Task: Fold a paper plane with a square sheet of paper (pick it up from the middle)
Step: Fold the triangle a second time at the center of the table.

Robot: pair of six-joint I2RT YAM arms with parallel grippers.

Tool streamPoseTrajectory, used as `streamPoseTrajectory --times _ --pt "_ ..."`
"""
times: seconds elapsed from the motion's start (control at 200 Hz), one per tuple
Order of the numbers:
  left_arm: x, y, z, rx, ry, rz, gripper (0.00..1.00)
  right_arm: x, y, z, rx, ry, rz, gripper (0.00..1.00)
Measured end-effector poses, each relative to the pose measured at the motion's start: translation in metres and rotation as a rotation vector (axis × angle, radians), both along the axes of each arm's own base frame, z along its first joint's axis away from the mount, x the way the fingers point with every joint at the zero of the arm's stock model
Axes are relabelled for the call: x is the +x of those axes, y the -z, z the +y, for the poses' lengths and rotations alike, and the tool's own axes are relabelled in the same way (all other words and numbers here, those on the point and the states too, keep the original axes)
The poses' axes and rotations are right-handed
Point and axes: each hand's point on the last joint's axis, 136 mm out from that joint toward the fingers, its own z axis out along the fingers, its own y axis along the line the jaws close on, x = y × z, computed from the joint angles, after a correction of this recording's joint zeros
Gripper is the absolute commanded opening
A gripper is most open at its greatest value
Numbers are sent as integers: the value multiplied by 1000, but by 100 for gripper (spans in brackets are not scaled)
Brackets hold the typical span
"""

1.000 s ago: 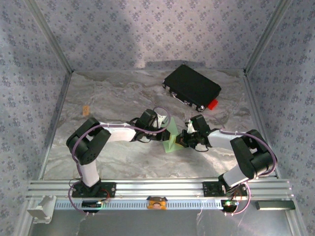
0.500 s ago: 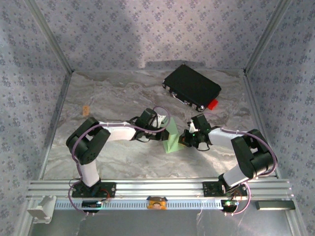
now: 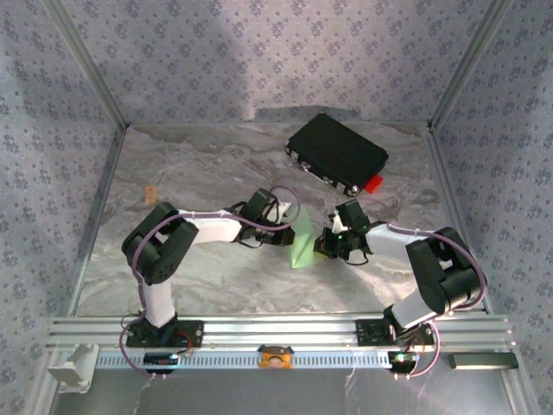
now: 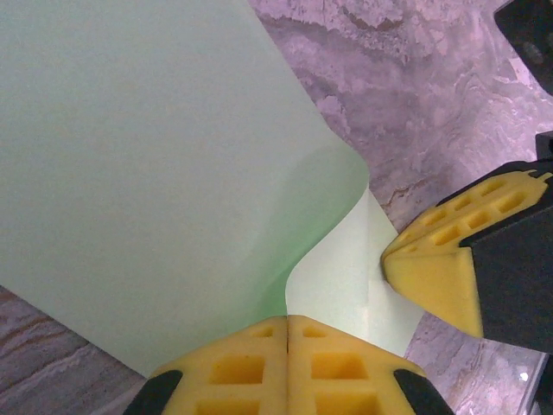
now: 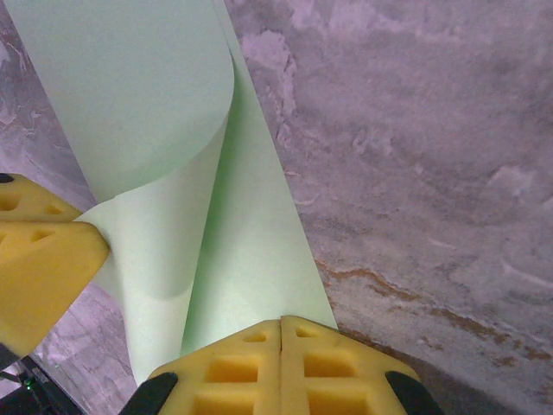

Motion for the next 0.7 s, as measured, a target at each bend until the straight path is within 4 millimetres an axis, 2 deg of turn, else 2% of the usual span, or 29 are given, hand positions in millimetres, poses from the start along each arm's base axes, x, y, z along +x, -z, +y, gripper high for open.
streamPoseTrajectory --times 0.7 --pt "2 8 6 40 -17 -3 0 0 0 0 1 0 0 0"
